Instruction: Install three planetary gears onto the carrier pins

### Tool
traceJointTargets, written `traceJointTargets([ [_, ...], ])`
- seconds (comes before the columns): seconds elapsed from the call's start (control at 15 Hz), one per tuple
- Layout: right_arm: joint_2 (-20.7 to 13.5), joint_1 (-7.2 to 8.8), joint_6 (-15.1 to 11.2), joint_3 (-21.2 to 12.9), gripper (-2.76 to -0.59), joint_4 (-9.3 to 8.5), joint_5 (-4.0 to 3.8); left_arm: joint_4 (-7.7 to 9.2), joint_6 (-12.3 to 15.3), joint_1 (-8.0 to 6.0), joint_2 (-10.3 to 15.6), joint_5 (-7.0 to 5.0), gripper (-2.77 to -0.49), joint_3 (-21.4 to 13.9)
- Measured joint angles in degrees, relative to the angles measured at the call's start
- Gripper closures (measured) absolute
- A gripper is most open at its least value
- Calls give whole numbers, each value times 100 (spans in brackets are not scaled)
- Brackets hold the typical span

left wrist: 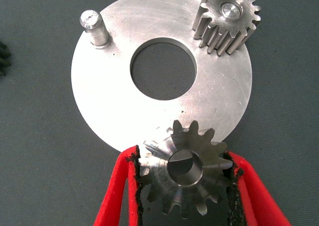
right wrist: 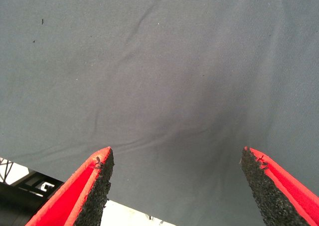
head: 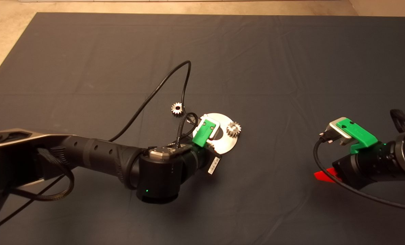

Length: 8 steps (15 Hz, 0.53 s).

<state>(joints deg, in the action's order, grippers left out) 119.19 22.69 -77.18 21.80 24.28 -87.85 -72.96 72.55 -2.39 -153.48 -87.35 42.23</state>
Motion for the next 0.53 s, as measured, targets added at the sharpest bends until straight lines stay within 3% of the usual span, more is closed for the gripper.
traceJointTargets([
  [0.53,0,2,0,0,-189,-23,3,-99,-89,-17,-157,13,-75,204],
])
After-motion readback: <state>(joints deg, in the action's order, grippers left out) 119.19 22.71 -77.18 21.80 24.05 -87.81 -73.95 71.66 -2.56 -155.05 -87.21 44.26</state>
